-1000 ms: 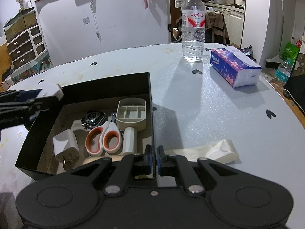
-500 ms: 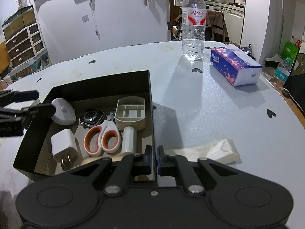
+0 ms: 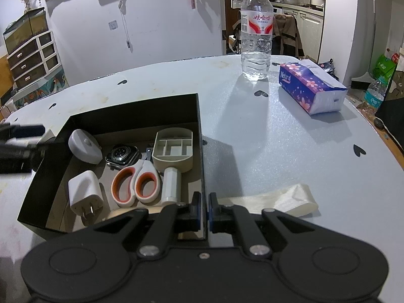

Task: Organize rigid objects
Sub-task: 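Carry the white tape measure with the left tool into the box and release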

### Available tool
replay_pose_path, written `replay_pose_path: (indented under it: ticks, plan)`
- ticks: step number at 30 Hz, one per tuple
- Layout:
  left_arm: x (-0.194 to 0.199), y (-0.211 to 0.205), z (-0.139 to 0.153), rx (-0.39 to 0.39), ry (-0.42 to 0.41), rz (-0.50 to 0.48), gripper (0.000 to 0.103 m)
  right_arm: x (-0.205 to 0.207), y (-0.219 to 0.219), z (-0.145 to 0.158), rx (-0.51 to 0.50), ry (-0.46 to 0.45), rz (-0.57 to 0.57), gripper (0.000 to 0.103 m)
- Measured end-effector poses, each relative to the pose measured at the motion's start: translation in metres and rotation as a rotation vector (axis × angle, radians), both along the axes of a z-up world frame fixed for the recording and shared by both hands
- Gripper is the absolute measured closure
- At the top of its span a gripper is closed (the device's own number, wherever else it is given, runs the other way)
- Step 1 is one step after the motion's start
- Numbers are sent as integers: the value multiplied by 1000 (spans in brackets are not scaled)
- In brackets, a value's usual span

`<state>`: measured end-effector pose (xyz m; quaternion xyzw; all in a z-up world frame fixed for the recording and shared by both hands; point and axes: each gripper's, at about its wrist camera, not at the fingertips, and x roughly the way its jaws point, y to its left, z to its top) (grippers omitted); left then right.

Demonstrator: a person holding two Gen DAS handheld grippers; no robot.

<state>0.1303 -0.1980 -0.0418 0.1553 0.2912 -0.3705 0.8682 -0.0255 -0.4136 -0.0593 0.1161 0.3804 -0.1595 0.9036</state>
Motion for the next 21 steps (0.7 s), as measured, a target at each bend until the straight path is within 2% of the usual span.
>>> replay_pose_path:
  ticks: [2,5,6,10,14,17,21]
  plan:
    - [12,-3,3,32,-5,46,20,0,0,0,1,0,0,97]
    - [24,-15,4,119,-29,64,20,0,0,0,2,0,2,97]
    - [27,-19,4,146,-44,65,16,0,0,1,2,-1,3,97]
    - [27,-41,4,282,-105,-5,14,-1,-1,1,13,-7,2,97]
    - [20,-50,-8,363,-90,-75,13,-2,-3,1,22,-14,2,97]
    - [17,-48,-16,368,-75,-81,14,-3,-4,1,26,-17,5,97]
    - [16,-41,-10,321,-70,-65,14,-2,-4,0,25,-17,5,97]
